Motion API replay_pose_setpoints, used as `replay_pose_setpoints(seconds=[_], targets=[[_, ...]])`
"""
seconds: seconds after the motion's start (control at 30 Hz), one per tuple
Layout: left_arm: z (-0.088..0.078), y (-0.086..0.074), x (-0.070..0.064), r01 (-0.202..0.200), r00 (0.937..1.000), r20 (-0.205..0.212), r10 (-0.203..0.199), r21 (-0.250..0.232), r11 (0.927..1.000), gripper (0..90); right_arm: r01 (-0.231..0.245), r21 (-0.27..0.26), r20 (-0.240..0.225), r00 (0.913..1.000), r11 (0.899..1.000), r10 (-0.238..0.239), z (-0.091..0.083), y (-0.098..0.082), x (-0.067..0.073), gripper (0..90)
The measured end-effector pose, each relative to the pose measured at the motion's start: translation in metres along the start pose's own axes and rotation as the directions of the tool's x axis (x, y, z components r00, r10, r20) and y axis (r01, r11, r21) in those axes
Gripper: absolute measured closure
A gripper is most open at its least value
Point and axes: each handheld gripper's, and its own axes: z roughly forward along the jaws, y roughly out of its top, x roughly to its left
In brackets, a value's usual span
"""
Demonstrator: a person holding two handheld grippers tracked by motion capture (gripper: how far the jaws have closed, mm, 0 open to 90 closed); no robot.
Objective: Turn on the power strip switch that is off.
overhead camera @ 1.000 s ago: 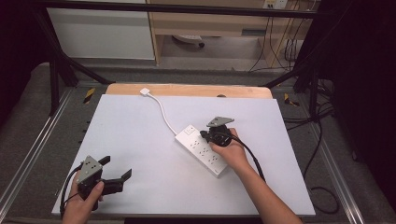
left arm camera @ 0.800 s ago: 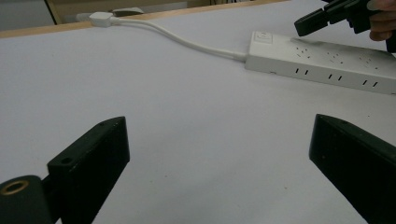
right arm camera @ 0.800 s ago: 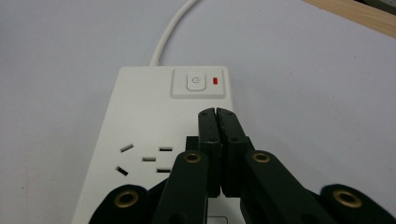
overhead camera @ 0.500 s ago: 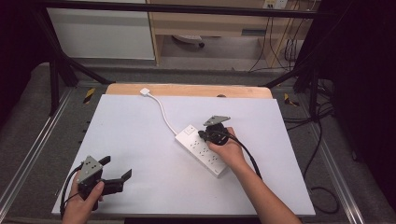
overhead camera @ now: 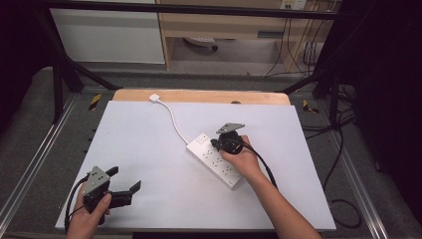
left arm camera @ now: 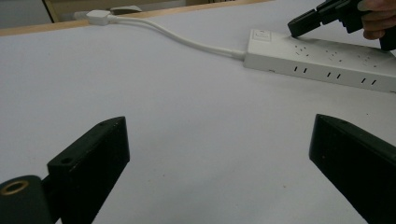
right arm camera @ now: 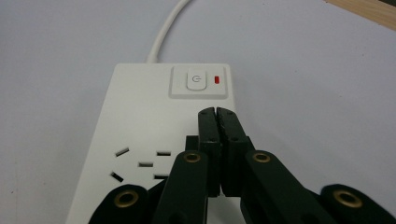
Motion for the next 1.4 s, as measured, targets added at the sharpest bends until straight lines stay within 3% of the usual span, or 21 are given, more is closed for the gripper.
replay_pose_setpoints(seconds=[1.4], targets=[[0.0001, -0.0004, 0.0000, 0.000, 1.0000, 0.002, 0.000, 0.004, 1.0000, 5.2, -0.030, 0.011, -0.007, 0.9995, 0.999, 0.030, 0.0005, 0.0009, -0.0008, 90.0]])
